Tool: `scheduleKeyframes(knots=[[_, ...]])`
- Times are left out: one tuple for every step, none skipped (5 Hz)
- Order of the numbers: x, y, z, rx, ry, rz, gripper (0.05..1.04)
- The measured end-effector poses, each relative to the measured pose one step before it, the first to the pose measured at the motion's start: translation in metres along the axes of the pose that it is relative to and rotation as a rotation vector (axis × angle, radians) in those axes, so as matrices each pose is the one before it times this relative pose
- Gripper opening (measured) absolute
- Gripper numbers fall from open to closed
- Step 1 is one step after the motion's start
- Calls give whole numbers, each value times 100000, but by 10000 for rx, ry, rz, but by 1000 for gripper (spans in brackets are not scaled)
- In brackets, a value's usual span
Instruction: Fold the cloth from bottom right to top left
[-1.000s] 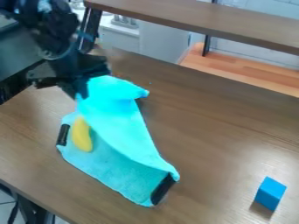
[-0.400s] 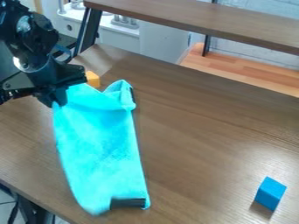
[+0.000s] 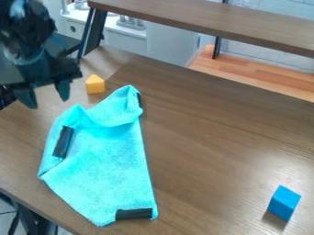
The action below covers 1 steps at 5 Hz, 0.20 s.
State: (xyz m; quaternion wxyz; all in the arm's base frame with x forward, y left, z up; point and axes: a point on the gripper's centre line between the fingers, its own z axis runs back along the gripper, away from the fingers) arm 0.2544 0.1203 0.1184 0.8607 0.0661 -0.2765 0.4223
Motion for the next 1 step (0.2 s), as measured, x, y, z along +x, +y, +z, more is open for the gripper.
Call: scheduleKeyframes(knots=[[1399,-823,2106,-34,415,395,993]])
